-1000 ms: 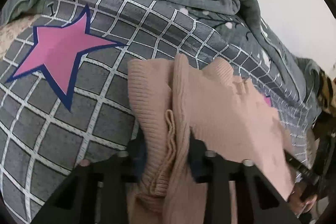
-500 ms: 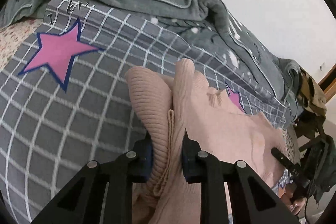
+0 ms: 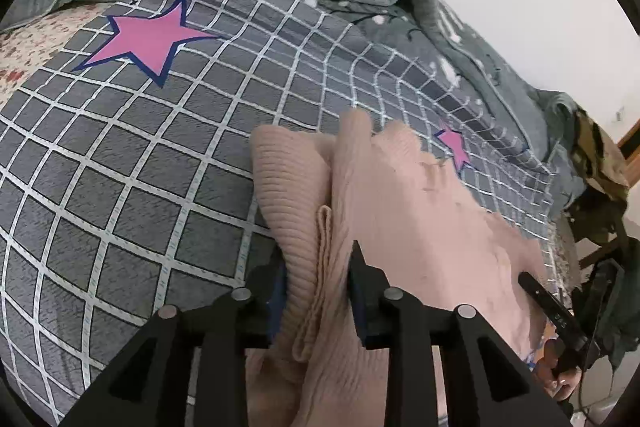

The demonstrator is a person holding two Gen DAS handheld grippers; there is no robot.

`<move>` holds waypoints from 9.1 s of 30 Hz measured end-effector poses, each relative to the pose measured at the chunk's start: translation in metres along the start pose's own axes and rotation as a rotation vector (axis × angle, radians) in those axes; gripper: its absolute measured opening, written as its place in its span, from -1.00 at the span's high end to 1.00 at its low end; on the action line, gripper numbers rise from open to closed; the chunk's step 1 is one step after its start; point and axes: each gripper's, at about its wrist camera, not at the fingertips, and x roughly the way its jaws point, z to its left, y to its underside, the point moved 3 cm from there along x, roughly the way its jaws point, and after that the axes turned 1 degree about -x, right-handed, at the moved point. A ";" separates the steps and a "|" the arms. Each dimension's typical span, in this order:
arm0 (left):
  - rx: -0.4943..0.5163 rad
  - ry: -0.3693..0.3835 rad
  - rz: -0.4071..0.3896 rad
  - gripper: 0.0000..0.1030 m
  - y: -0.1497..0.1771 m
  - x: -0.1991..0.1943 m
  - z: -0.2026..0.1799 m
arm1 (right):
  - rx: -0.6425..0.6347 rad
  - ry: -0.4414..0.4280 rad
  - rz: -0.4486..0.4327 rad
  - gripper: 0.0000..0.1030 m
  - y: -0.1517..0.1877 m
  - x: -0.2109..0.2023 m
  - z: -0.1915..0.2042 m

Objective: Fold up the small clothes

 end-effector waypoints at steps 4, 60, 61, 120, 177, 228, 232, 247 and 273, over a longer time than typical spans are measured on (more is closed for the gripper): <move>-0.009 -0.021 0.012 0.39 -0.001 0.014 0.006 | 0.000 0.049 0.013 0.33 -0.002 0.020 -0.004; 0.085 0.088 -0.096 -0.17 0.031 0.015 0.009 | -0.215 0.193 -0.039 0.01 0.091 -0.016 0.156; 0.088 0.091 -0.092 -0.17 0.032 0.013 0.010 | -0.219 0.187 -0.041 0.01 0.095 -0.020 0.155; 0.244 0.031 -0.019 -0.19 0.044 -0.015 -0.210 | 0.011 -0.055 -0.228 -0.15 0.100 -0.166 -0.021; 0.249 0.229 0.099 -0.24 0.057 0.025 -0.155 | 0.170 -0.070 -0.074 0.03 0.022 -0.047 -0.042; 0.119 0.202 0.027 0.26 -0.048 0.038 -0.029 | 0.074 -0.390 -0.061 0.41 -0.039 0.047 0.135; 0.092 0.218 0.047 0.22 -0.047 0.051 -0.017 | 0.034 -0.340 -0.032 0.36 -0.039 0.062 0.142; 0.214 0.057 -0.033 -0.10 -0.031 0.019 -0.027 | -0.067 -0.161 -0.063 0.05 -0.027 0.024 0.121; 0.534 -0.125 -0.052 0.61 0.080 -0.026 -0.041 | -0.176 -0.222 -0.070 0.51 0.047 -0.027 0.150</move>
